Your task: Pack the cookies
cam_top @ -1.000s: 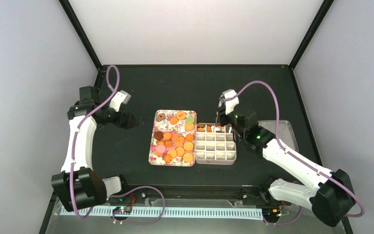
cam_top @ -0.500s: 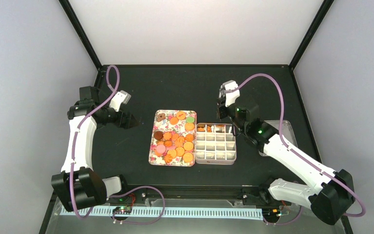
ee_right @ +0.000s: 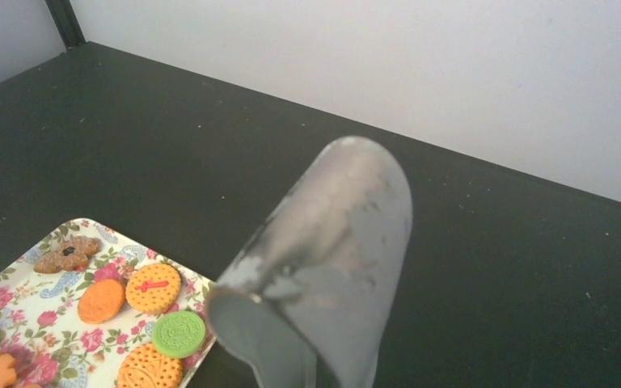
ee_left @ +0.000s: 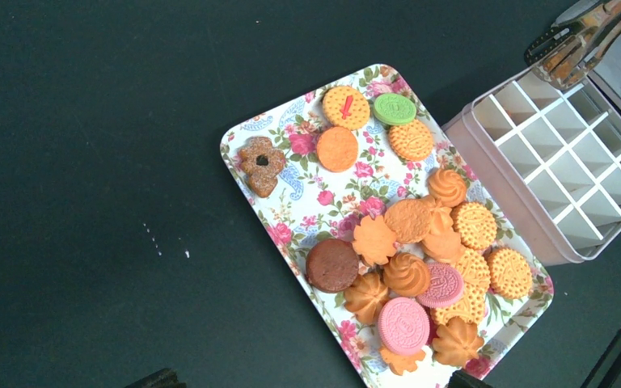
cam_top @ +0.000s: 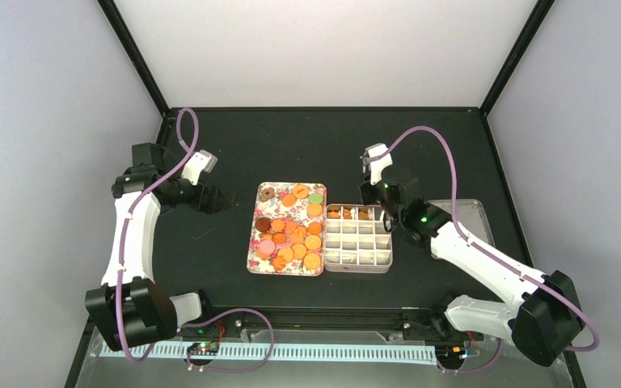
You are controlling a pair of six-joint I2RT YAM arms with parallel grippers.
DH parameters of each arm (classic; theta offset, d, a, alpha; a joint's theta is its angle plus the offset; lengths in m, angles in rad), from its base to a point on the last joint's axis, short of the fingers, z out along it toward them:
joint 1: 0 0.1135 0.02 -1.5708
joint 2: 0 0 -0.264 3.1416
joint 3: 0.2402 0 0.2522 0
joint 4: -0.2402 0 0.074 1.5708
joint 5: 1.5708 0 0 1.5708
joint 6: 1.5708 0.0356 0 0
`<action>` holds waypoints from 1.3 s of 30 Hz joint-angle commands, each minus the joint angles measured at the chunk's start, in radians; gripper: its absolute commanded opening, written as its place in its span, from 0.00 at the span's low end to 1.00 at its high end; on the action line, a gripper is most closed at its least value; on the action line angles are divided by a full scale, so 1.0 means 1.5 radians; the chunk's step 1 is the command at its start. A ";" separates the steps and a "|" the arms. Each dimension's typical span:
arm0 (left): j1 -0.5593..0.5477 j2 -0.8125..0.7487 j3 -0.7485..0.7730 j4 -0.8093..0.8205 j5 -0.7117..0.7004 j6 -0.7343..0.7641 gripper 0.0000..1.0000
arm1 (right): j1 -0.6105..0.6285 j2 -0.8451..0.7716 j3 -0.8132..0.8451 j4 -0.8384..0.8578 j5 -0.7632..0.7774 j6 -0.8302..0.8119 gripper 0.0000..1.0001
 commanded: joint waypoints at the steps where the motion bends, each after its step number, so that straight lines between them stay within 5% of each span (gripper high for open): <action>1: 0.003 0.002 0.026 -0.001 0.002 0.005 0.88 | -0.009 0.011 -0.009 0.020 0.015 0.007 0.18; 14: 0.004 0.003 0.029 -0.012 -0.009 0.006 0.88 | 0.011 0.014 0.104 0.015 -0.068 -0.012 0.18; 29: 0.005 -0.007 0.018 -0.026 -0.051 0.014 0.91 | 0.127 0.359 0.332 0.152 -0.152 0.014 0.18; 39: 0.008 -0.005 0.017 -0.027 -0.049 0.022 0.91 | 0.130 0.472 0.384 0.195 -0.156 0.018 0.27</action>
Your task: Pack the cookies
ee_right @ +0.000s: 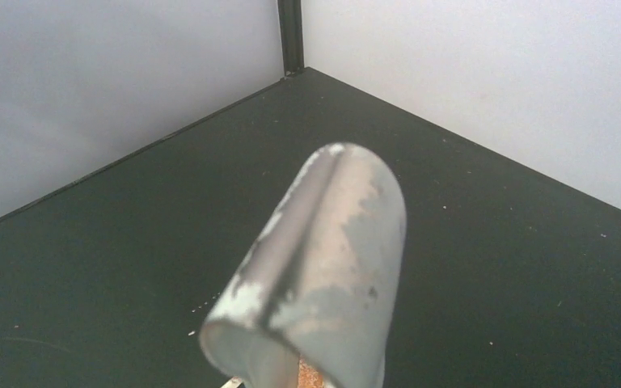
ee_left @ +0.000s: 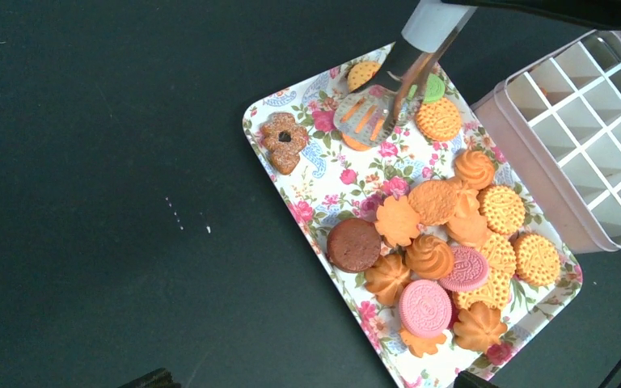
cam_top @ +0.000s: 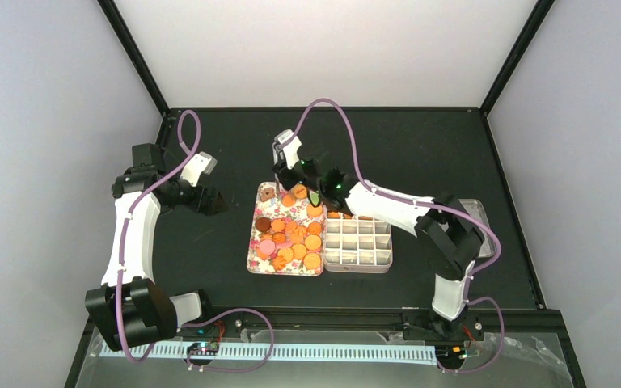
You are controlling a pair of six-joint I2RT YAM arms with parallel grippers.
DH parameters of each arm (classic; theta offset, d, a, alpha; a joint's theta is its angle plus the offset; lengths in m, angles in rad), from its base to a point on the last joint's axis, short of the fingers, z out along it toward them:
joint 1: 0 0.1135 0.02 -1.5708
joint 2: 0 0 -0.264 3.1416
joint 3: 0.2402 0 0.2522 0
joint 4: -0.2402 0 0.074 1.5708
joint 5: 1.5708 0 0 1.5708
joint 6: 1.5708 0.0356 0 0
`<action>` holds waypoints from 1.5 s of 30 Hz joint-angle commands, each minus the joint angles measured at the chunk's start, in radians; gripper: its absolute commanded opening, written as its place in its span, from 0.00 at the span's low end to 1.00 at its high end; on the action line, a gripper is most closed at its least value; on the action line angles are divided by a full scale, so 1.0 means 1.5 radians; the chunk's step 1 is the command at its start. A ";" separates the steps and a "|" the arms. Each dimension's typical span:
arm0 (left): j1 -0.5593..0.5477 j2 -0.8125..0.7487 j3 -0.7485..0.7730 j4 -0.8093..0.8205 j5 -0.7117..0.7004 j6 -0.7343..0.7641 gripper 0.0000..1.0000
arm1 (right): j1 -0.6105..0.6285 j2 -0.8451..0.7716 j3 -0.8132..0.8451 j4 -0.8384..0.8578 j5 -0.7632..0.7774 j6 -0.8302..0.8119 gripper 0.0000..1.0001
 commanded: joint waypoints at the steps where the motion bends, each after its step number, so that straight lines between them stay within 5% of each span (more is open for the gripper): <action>1: 0.007 -0.004 0.019 -0.018 -0.001 0.018 0.91 | 0.001 0.013 0.027 0.060 0.006 -0.001 0.28; 20: 0.008 -0.007 0.026 -0.024 -0.016 0.028 0.91 | 0.004 0.044 0.013 0.051 0.011 -0.029 0.35; 38: 0.008 -0.006 0.030 -0.025 -0.011 0.027 0.92 | 0.053 0.034 -0.024 0.046 0.063 -0.047 0.31; 45: 0.008 -0.007 0.031 -0.026 -0.009 0.028 0.91 | 0.049 0.015 -0.010 0.035 0.069 -0.038 0.19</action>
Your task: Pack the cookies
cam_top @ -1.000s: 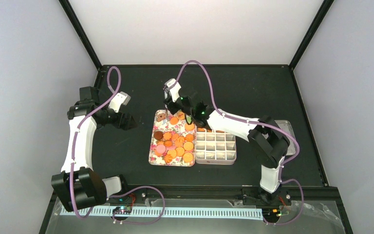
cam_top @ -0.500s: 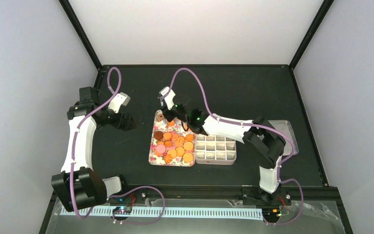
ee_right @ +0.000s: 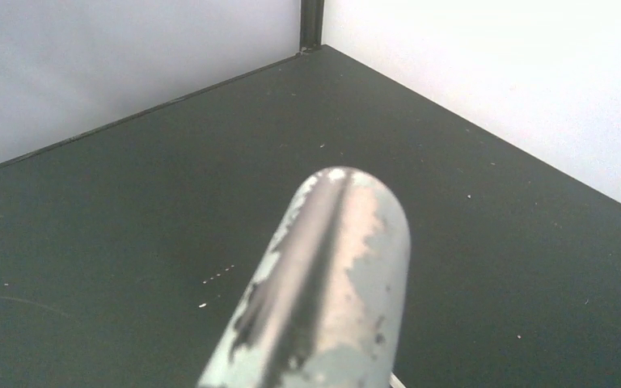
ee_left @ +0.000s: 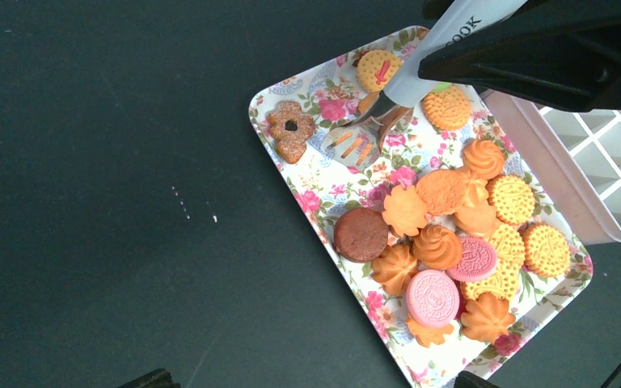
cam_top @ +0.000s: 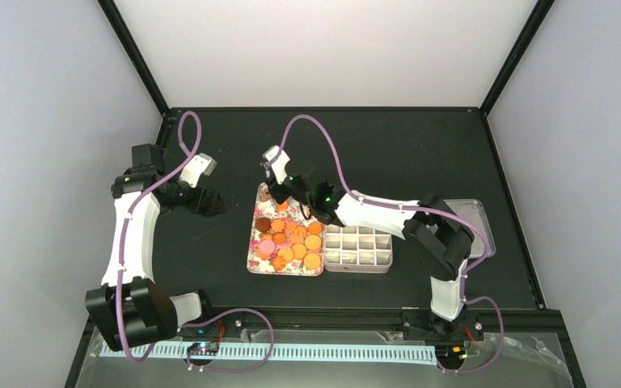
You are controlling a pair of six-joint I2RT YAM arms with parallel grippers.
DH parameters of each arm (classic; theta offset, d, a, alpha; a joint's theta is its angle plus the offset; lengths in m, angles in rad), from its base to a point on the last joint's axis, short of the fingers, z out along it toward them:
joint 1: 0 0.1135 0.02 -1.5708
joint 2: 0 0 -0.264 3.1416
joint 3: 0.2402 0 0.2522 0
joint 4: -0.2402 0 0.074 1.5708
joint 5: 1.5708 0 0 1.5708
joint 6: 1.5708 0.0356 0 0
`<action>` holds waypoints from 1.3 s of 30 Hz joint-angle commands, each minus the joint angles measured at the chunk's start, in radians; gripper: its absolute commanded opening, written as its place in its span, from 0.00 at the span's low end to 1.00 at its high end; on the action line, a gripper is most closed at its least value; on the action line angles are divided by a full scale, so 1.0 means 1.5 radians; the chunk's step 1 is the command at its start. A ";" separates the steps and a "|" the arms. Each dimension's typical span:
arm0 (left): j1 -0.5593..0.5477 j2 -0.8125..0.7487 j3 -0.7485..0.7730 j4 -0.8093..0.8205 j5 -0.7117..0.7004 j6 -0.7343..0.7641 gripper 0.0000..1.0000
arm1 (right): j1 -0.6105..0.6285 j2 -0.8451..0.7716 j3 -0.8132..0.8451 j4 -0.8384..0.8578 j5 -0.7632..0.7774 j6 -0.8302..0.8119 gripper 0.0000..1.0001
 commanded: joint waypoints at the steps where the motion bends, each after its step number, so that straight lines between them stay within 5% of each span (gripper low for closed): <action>1: 0.004 -0.006 0.031 -0.017 0.005 0.016 0.91 | -0.003 -0.036 0.006 -0.002 0.018 0.010 0.17; 14: 0.004 -0.001 0.042 -0.014 0.022 0.019 0.92 | -0.054 -0.245 -0.088 -0.023 0.055 0.029 0.14; 25: 0.003 0.014 0.048 -0.006 0.059 0.013 0.92 | -0.178 -0.525 -0.274 -0.181 0.147 0.055 0.14; 39: 0.002 0.022 0.046 0.001 0.071 0.010 0.92 | -0.211 -0.577 -0.350 -0.242 0.199 0.104 0.15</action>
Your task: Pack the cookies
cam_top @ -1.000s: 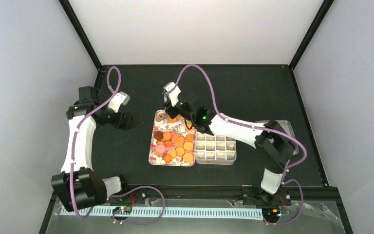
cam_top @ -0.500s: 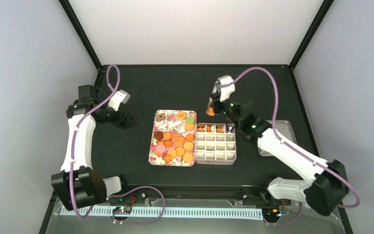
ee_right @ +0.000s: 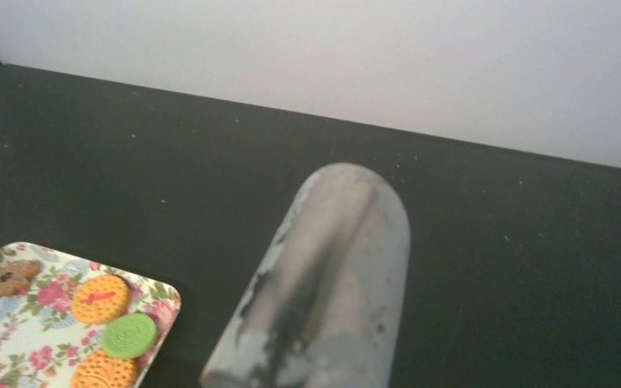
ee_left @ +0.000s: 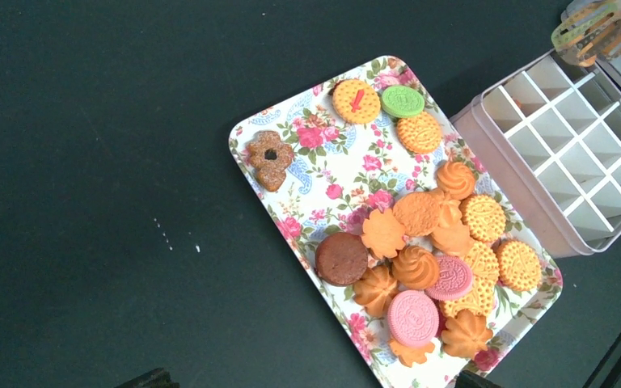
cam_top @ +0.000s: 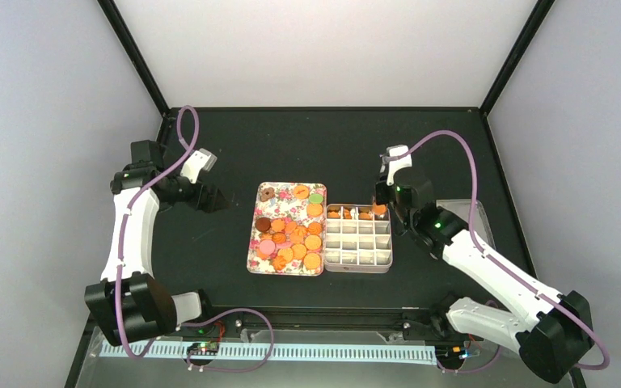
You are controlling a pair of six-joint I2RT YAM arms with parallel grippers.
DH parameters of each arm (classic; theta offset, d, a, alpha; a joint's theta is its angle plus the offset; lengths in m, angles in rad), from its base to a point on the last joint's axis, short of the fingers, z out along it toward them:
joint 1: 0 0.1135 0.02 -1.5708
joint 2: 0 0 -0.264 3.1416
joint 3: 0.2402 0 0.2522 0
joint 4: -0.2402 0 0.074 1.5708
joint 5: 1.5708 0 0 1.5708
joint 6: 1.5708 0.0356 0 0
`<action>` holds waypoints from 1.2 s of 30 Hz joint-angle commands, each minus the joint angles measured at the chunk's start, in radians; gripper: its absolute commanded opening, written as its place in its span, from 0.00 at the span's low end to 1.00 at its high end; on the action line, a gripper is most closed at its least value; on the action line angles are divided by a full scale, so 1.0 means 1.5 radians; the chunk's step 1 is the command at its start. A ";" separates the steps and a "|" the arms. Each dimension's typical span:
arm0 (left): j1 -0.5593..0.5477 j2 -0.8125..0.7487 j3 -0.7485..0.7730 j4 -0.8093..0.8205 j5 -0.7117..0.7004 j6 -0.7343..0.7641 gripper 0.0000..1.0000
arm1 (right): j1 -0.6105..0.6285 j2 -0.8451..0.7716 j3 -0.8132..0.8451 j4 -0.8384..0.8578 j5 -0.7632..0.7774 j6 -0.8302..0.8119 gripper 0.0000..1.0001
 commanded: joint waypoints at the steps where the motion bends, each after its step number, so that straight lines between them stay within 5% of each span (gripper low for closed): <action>1: 0.003 0.004 0.024 0.000 0.021 0.007 0.92 | -0.012 0.004 -0.006 0.006 0.019 0.017 0.16; 20: 0.003 0.001 0.027 -0.003 0.021 0.009 0.92 | -0.014 -0.010 0.006 -0.013 -0.006 -0.005 0.36; 36: 0.003 0.007 0.022 -0.004 0.013 0.004 0.92 | 0.017 0.014 0.120 -0.007 -0.108 -0.036 0.33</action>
